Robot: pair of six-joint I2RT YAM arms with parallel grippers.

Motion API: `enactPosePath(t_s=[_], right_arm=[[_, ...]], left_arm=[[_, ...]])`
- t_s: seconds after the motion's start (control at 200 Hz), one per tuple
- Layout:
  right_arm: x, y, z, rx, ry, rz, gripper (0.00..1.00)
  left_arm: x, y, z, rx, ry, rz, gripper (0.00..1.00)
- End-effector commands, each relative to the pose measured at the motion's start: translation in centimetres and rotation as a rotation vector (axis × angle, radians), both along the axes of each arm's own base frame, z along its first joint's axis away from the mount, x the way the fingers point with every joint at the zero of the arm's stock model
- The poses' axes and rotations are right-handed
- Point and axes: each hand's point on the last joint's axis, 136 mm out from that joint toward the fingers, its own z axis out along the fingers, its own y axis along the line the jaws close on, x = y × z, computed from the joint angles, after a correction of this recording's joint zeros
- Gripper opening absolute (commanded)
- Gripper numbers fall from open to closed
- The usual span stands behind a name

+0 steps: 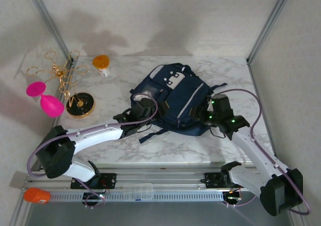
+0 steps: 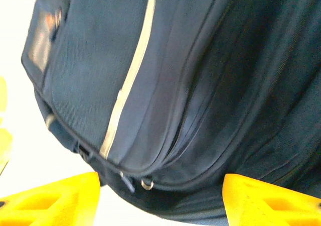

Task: Pack the student bag
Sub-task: Close the student bag at the center of the table.

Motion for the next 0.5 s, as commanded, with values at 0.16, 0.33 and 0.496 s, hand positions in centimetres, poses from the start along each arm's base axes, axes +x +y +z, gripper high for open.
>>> enactPosePath(t_s=[0.16,0.33,0.496], right_arm=[[-2.0,2.6,-1.4,-0.138,0.021,0.037,0.64],[-2.7,6.0,-2.1,-0.104,0.014,0.120,0.52],[-2.6,8.1,-3.2,-0.076,0.010,0.178,0.39]], left_arm=[[1.2,-2.3,-1.2,-0.197,0.071,0.078,0.63],[2.0,-4.3,-1.6,-0.204,0.091,0.076,0.57],[3.0,-4.8,-2.4,-0.198,0.096,0.102,0.48]])
